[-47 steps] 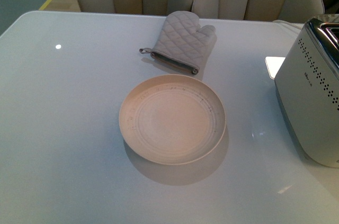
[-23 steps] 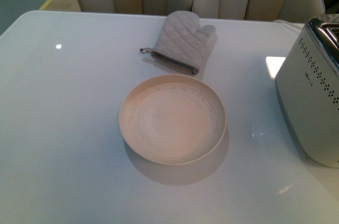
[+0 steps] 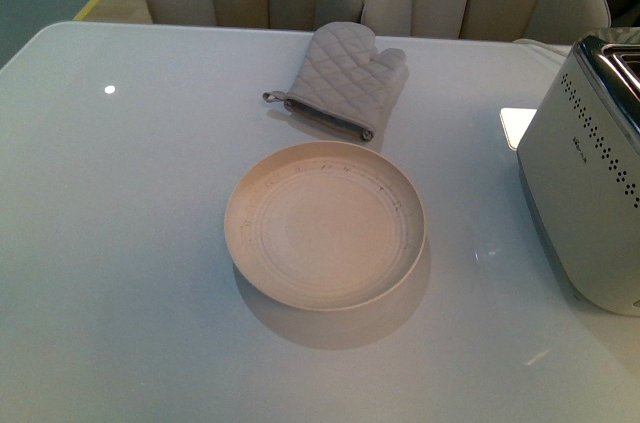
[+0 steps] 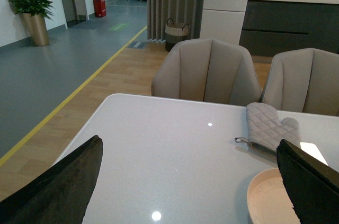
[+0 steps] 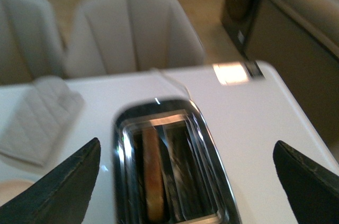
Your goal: Put bread into toaster
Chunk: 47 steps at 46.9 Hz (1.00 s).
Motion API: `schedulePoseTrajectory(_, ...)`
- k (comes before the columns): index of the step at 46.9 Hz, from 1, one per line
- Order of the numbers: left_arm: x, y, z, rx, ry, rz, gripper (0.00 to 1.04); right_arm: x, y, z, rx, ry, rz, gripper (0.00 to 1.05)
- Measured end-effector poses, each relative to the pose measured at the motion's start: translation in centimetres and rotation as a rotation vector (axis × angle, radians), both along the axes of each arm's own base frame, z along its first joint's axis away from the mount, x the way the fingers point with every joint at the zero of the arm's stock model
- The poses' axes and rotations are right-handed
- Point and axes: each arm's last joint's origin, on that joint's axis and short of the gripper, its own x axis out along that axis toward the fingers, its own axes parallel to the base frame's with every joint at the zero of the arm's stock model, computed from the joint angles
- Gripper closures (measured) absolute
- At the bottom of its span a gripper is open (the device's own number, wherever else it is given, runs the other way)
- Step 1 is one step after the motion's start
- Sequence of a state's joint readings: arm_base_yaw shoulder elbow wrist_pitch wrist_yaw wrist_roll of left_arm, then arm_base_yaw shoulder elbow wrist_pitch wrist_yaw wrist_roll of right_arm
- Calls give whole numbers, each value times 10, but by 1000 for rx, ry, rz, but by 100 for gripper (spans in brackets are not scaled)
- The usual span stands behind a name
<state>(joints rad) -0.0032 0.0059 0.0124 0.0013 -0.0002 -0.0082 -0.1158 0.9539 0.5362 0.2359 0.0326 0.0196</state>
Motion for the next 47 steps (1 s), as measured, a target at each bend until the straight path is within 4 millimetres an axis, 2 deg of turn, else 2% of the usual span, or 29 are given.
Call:
schedulePoseTrajectory(4,0,0,0,0,0,0,7,-12,6,-13,-16,-169,137,34)
schedulePoseTrajectory(12,0,0,0,0,0,0,7,-29,11,-37,-18,-168,143,60)
schedulePoseTrajectory(24,0,0,0,0,0,0,7,-48,24,-55,-20,-172,152,99)
schedulePoseTrajectory(26,0,0,0,0,0,0,7,-50,25,-57,-23,-174,150,103)
schedulePoseTrajectory(47,0,0,0,0,0,0,7,-73,25,-76,-23,-172,146,103)
